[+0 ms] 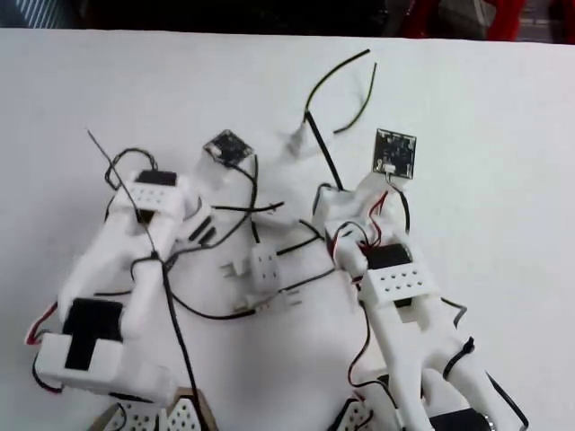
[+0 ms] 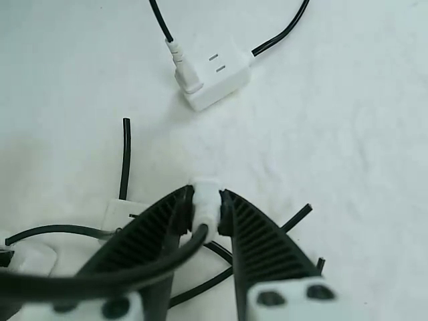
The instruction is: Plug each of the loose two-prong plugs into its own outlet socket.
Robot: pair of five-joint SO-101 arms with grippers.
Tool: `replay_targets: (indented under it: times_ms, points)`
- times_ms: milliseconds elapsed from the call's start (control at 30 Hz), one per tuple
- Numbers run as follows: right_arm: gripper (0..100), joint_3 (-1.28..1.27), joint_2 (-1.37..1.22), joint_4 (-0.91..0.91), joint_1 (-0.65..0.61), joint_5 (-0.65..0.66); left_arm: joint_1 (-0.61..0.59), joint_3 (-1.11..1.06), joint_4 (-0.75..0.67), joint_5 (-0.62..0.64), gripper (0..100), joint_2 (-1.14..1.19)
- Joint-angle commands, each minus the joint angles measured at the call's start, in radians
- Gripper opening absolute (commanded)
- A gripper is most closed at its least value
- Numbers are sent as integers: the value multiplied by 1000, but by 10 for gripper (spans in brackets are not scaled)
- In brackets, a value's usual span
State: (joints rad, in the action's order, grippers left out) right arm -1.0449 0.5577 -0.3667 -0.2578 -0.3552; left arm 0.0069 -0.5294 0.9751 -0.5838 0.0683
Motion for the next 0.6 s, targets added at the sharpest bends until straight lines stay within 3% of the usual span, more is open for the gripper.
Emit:
replay_targets:
  times_ms: [0,567]
  points:
    - [17,31,2,13,-1,2,-33,81,32,5,167,84]
    - [17,31,2,15,-1,2,-33,94,74,-5,207,93]
